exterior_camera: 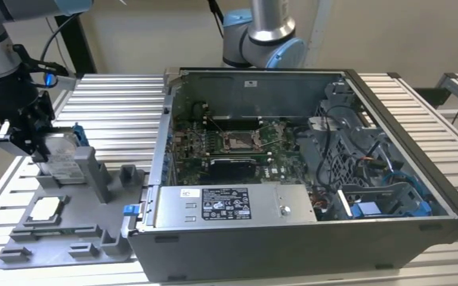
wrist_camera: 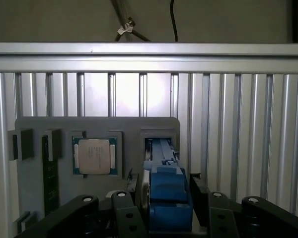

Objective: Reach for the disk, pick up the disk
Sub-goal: 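Pick up the disk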

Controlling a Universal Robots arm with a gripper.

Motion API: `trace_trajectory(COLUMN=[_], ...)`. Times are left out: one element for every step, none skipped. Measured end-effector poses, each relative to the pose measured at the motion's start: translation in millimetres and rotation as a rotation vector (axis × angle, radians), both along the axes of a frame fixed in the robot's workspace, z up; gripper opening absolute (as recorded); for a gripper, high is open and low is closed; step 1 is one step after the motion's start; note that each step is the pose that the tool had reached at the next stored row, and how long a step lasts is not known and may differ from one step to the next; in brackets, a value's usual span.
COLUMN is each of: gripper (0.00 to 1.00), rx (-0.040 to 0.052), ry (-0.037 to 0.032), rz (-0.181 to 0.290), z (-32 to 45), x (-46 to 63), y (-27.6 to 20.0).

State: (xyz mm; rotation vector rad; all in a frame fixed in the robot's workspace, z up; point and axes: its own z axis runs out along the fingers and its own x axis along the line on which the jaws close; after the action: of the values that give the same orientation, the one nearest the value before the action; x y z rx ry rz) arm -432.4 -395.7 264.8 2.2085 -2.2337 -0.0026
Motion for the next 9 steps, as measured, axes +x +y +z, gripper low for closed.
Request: trace_trajectory(gripper=[1.00,1.00,1.00,0.00,0.00,0.00,0.00,0.00,0.00], rx=[0.0000,0.0000,0.0000,0.0000,-0.0001,-0.0003,-0.0001,-0.0001,-0.0001], ry=[0.0000,0.0000,0.0000,-0.0001,0.0000,0.0000,0.0000,0.0000,0.0000], rz=[0.000,0.000,0.000,0.000,0.000,0.000,0.000,0.000,0.000], z=[0.0,0.0,0.0,0.0,0.0,0.0,0.0,0.0,0.0], x=[0.0,0.0,0.0,0.0,0.0,0.0,0.0,0.0,0.0], y=[0.0,0.0,0.0,0.0,0.0,-0.1,0.0,0.0,0.0])
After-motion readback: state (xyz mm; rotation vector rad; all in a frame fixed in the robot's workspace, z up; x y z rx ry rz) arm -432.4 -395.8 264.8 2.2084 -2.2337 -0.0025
